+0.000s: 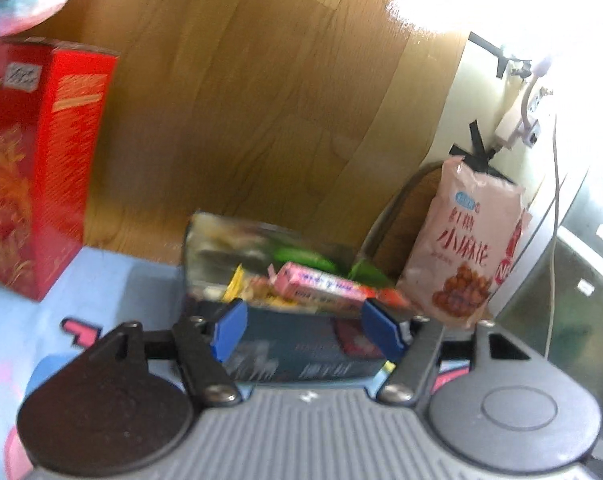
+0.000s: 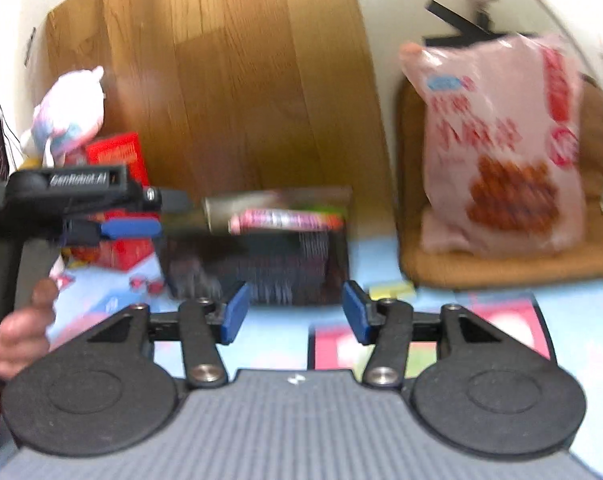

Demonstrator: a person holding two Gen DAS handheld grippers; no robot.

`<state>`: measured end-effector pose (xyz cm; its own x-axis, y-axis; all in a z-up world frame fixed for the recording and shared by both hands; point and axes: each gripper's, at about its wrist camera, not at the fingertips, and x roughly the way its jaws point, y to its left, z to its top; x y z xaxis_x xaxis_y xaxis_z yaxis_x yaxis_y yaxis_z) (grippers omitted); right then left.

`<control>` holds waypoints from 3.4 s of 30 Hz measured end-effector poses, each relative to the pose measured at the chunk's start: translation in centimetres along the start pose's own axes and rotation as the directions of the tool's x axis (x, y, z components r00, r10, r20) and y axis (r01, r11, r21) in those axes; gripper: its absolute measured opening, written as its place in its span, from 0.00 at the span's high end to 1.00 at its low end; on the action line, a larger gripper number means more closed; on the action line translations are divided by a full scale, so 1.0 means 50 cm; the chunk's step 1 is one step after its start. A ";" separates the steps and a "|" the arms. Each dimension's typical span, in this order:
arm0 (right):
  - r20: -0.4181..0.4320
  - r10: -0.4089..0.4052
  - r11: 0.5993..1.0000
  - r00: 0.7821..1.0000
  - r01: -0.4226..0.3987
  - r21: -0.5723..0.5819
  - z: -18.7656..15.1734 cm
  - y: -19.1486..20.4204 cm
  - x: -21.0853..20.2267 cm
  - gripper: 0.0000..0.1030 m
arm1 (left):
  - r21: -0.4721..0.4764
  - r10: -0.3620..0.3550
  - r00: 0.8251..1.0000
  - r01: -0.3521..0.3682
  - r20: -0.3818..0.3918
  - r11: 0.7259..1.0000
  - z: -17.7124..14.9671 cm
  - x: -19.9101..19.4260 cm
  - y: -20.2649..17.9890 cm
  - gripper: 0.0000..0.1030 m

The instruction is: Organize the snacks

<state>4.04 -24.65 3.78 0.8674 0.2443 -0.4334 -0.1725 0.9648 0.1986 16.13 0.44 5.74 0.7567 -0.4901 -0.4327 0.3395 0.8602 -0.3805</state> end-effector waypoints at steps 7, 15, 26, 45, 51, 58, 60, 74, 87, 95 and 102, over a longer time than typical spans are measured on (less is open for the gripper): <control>-0.116 -0.053 0.998 0.992 0.057 0.031 -0.080 0.045 -0.057 0.47 | -0.003 -0.048 0.999 0.048 -0.006 0.999 -0.012 -0.017 0.016 0.37; -0.129 -0.159 0.987 0.979 0.159 -0.010 -0.085 0.033 -0.059 0.45 | 0.004 -0.093 0.995 0.093 -0.026 0.996 -0.023 -0.017 0.002 0.36; -0.107 -0.330 0.910 0.938 0.346 0.229 -0.051 -0.130 -0.014 0.17 | 0.048 -0.234 0.957 0.245 -0.172 0.968 -0.077 0.021 -0.044 0.33; -0.101 -0.178 0.970 0.979 0.192 0.150 -0.047 -0.085 0.032 0.52 | 0.005 -0.200 0.953 0.206 -0.227 0.978 -0.095 0.063 -0.017 0.31; -0.077 -0.185 0.977 0.980 0.192 0.091 -0.047 -0.057 0.032 0.66 | 0.006 -0.200 0.953 0.207 -0.227 0.978 -0.094 0.063 -0.015 0.30; -0.073 -0.176 0.975 0.982 0.184 0.125 -0.052 -0.068 0.031 0.65 | 0.007 -0.200 0.953 0.207 -0.228 0.978 -0.092 0.064 -0.014 0.30; -0.073 -0.177 0.973 0.981 0.186 0.134 -0.053 -0.069 0.031 0.64 | 0.008 -0.200 0.953 0.207 -0.229 0.978 -0.092 0.065 -0.014 0.29; -0.078 -0.128 0.967 0.989 0.142 0.210 -0.056 -0.086 0.032 0.66 | 0.018 -0.196 0.952 0.206 -0.237 0.978 -0.096 0.066 -0.019 0.29; -0.070 -0.107 0.976 0.992 0.118 0.182 -0.057 -0.078 0.015 0.75 | 0.013 -0.196 0.953 0.204 -0.230 0.979 -0.094 0.067 -0.013 0.29; -0.132 0.061 0.998 0.989 -0.061 0.005 -0.074 0.000 -0.021 0.77 | 0.018 -0.188 0.955 0.198 -0.228 0.980 -0.091 0.066 -0.011 0.29; -0.127 0.062 0.995 0.990 -0.071 -0.065 -0.090 0.018 -0.050 0.75 | 0.052 -0.183 0.958 0.200 -0.222 0.978 -0.087 0.055 -0.018 0.29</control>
<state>-0.40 -23.96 1.09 0.7888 0.3143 -0.5283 -0.2637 0.9493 0.1712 15.49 -2.30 1.34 0.5385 -0.6584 -0.5258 0.5124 0.7513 -0.4159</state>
